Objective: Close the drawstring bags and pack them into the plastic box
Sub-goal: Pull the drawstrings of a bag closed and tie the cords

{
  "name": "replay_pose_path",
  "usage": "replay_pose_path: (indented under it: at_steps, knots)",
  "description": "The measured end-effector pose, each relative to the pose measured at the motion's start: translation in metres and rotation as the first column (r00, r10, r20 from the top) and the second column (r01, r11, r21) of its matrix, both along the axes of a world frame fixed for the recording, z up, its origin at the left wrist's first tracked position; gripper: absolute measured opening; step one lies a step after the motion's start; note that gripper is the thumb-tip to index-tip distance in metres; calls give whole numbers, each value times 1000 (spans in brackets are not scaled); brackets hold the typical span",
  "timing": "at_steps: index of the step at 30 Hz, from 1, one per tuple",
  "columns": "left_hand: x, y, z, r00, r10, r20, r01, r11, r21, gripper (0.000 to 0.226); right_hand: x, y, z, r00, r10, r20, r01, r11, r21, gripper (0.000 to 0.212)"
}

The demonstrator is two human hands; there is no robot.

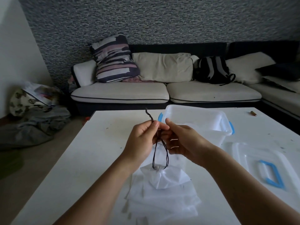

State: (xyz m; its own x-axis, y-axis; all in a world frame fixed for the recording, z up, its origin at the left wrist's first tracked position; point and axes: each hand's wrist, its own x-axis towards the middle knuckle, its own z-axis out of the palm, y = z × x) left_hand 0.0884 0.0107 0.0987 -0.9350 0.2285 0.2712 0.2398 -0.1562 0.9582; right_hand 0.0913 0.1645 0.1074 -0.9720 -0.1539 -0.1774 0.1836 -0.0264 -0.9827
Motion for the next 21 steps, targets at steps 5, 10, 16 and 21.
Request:
replay_pose_path:
  at_steps: [5,10,16,21]
  knots:
    - [0,-2,1,999,-36,1,36,999,11,36,0,2,-3,1000,0,13,3,985,-173,32]
    - [-11,-6,10,963,40,266,-134,928,348,37,-9,12,4,982,-134,133,189,730,-656,49]
    - [-59,-80,5,804,161,572,-487,729,481,41,-20,73,10,941,-299,157,325,674,-664,46]
    - [-43,-55,0,929,235,285,-280,951,128,38,-7,41,1,936,53,-349,176,786,592,35]
